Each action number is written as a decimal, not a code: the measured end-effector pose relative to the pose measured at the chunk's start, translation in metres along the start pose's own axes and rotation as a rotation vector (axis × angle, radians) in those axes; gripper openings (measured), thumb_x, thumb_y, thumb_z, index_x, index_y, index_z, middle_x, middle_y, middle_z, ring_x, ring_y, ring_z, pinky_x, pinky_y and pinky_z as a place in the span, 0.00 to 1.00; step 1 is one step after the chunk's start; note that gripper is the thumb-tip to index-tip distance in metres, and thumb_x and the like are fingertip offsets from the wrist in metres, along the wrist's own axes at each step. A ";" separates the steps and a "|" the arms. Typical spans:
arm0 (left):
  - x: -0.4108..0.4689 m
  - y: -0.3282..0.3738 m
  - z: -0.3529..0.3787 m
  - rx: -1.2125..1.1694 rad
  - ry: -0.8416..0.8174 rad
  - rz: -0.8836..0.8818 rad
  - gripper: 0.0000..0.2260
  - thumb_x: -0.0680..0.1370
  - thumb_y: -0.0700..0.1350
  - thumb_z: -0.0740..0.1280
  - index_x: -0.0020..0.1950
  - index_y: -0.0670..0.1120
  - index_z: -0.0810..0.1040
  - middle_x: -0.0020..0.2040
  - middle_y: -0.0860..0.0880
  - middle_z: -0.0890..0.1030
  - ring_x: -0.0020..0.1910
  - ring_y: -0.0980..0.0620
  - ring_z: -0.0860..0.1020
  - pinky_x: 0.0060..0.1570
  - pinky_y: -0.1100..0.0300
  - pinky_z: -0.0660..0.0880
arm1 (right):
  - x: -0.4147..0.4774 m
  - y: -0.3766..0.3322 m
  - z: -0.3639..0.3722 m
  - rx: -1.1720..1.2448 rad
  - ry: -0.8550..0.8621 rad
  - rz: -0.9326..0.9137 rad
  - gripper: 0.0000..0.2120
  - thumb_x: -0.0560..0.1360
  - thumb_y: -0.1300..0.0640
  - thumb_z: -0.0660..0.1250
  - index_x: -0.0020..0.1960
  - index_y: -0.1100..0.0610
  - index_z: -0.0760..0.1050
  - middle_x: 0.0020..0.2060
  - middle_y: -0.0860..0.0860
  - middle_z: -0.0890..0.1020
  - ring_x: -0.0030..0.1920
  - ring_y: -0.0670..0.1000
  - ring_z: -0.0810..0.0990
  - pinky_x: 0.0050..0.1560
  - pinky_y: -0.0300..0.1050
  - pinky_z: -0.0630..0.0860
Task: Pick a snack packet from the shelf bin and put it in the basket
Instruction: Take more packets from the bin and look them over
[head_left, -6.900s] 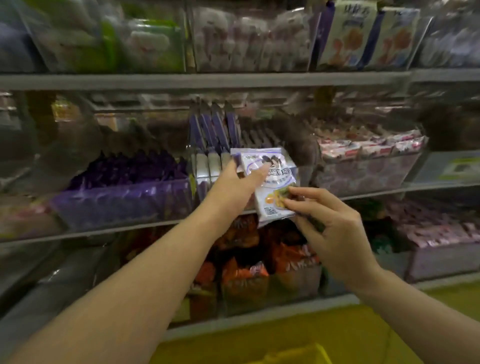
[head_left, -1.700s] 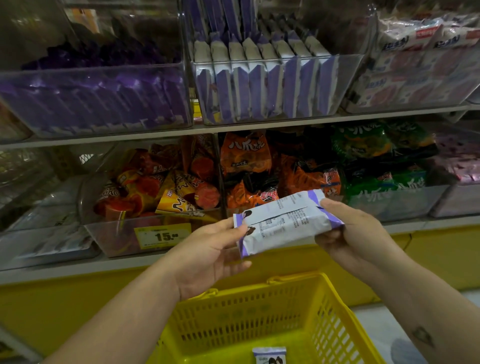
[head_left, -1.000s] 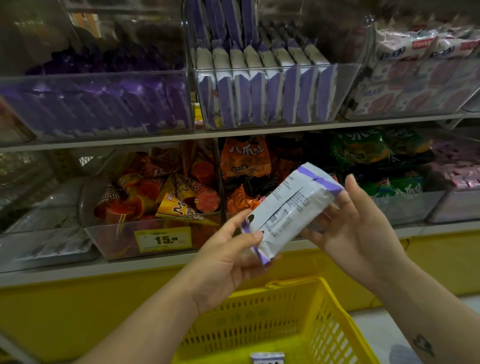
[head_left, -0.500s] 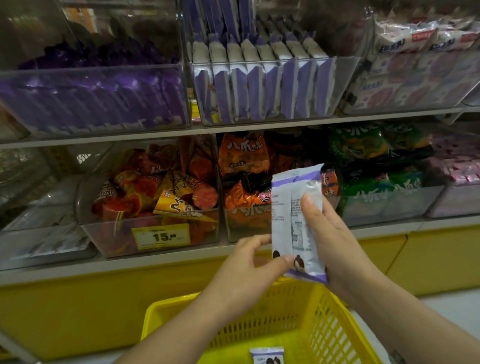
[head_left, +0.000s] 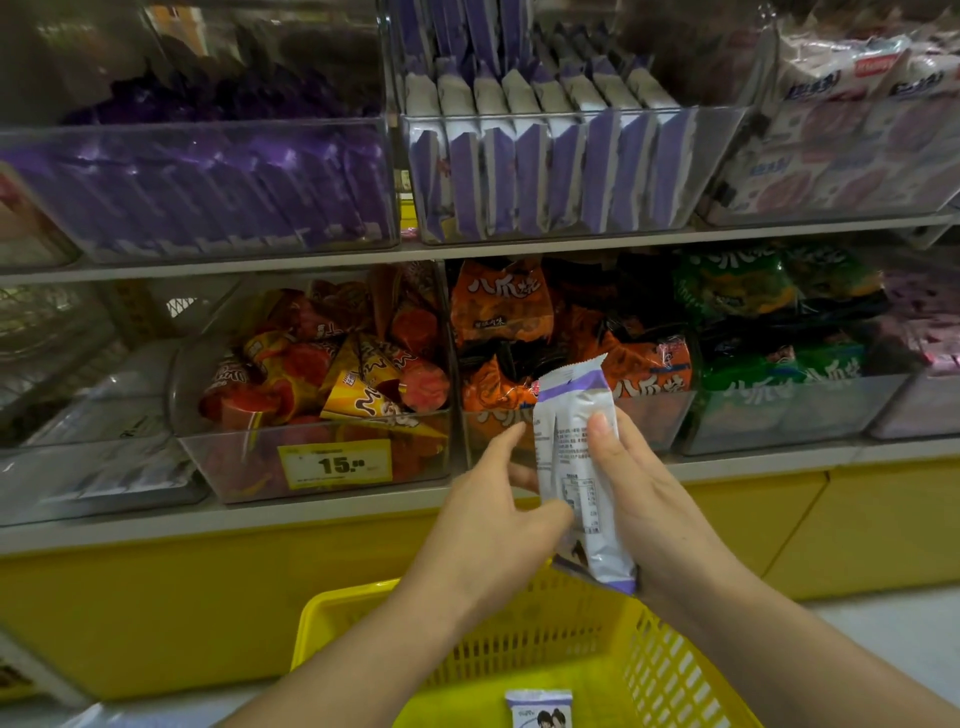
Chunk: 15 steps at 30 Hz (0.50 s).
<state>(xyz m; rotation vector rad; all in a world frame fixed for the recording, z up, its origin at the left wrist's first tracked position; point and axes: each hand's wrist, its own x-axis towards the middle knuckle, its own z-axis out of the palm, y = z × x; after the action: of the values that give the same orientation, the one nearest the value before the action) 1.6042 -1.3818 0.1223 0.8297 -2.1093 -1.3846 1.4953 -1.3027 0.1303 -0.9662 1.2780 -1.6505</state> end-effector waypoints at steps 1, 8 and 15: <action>0.002 -0.001 -0.002 -0.001 0.015 0.002 0.35 0.65 0.54 0.64 0.74 0.57 0.64 0.47 0.55 0.82 0.39 0.61 0.81 0.36 0.67 0.76 | 0.000 0.000 0.001 -0.009 -0.004 0.011 0.22 0.75 0.41 0.57 0.67 0.42 0.69 0.61 0.51 0.81 0.57 0.52 0.82 0.60 0.62 0.76; 0.013 -0.012 -0.011 -0.073 0.057 0.047 0.12 0.70 0.55 0.63 0.47 0.52 0.81 0.41 0.50 0.85 0.43 0.50 0.83 0.50 0.41 0.78 | -0.005 -0.001 0.002 -0.060 -0.056 0.041 0.17 0.78 0.44 0.56 0.64 0.43 0.72 0.56 0.49 0.83 0.56 0.49 0.83 0.57 0.50 0.79; 0.014 -0.012 -0.013 -0.134 0.027 0.073 0.21 0.75 0.66 0.61 0.47 0.50 0.81 0.43 0.52 0.85 0.43 0.55 0.83 0.46 0.54 0.79 | -0.002 -0.003 -0.007 0.034 -0.054 0.077 0.20 0.75 0.41 0.58 0.63 0.47 0.75 0.55 0.52 0.84 0.55 0.52 0.84 0.46 0.45 0.82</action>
<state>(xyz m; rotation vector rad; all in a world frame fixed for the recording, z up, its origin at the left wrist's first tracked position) 1.6058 -1.4032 0.1168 0.7070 -1.9822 -1.4495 1.4889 -1.2977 0.1318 -0.9238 1.2322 -1.5722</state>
